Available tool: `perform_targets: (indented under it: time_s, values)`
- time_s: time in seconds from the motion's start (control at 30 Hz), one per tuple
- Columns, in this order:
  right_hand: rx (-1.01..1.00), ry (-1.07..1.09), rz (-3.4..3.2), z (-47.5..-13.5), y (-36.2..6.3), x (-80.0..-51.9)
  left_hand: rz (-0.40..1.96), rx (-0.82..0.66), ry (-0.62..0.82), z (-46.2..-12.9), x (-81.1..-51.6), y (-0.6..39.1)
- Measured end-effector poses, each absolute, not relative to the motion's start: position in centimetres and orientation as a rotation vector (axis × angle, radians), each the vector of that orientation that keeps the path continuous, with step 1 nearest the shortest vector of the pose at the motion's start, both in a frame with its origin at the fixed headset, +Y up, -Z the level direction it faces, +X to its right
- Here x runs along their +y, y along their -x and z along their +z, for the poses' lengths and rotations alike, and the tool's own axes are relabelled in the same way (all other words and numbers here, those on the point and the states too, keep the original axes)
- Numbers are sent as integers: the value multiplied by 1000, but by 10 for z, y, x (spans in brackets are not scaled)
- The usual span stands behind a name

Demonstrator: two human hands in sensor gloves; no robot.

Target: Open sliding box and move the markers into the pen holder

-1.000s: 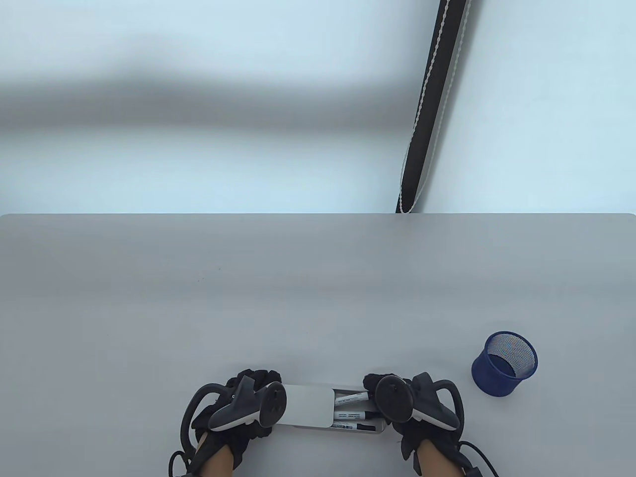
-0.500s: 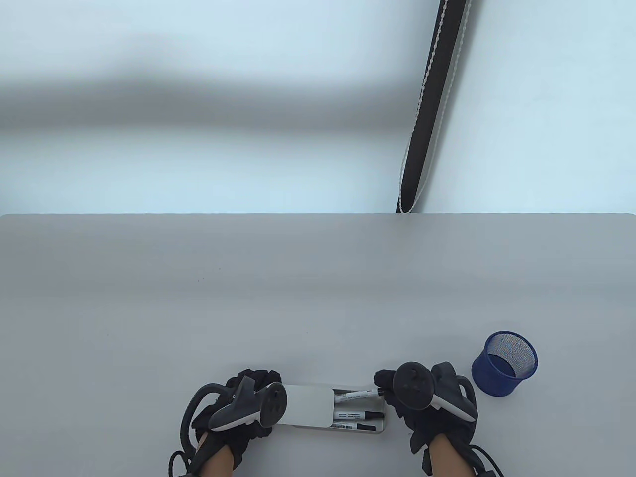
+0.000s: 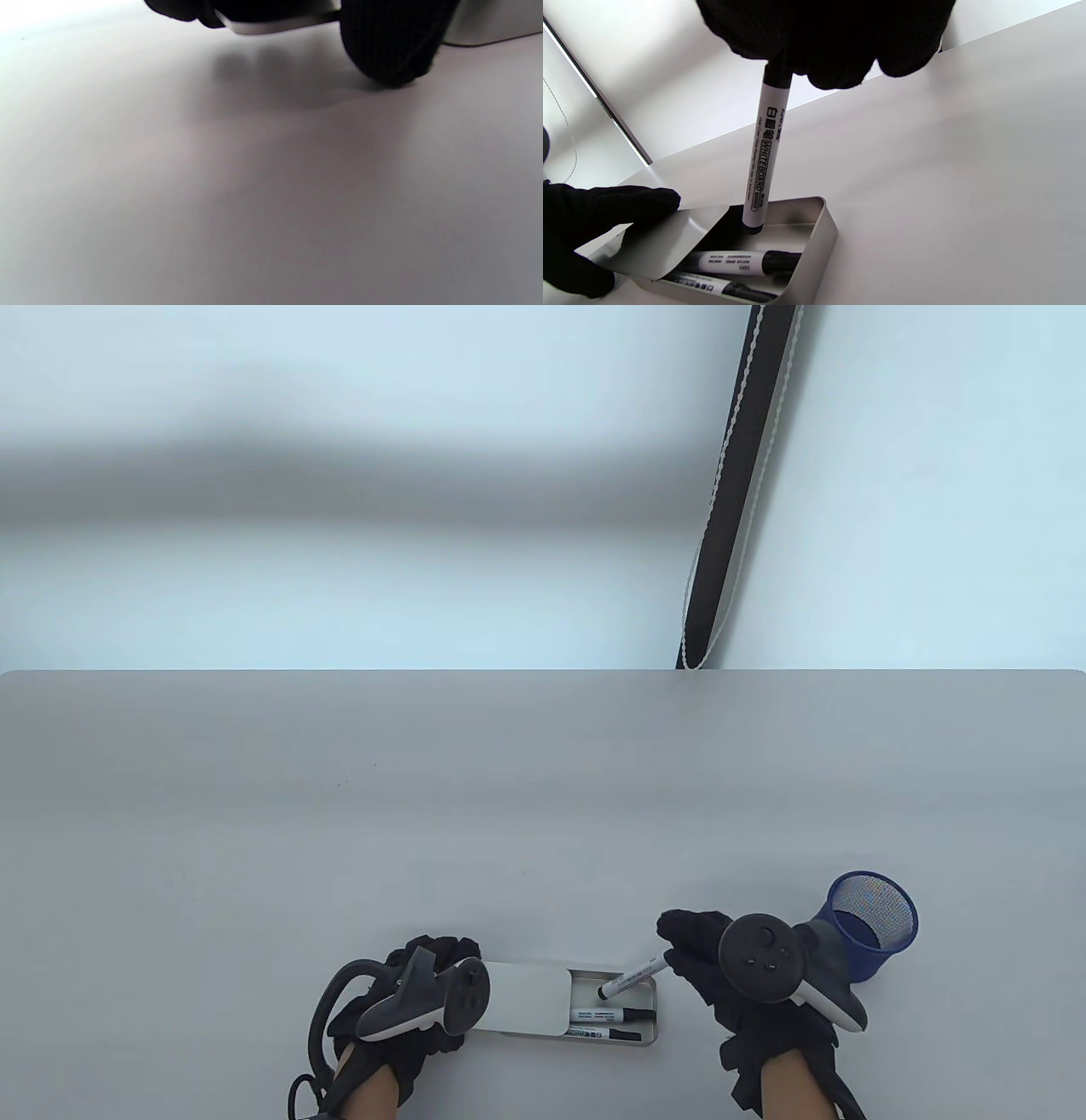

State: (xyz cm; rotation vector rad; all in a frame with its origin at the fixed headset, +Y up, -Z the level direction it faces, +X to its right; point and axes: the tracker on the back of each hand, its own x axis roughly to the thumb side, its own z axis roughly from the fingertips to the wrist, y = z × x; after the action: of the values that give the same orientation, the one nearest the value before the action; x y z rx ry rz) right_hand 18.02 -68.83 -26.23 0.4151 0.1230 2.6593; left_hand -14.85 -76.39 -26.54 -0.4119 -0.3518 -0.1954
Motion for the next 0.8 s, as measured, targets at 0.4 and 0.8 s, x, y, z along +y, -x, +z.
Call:
perform_targets:
  time_s: [0.4,0.8]
  values:
    - [-497,-298,2667,-234,-191,-653,-178,-355,419,-266,-764,149]
    - [-973,-31,2676,-215,-208,-641,-180,-354,421,-266,-764,150]
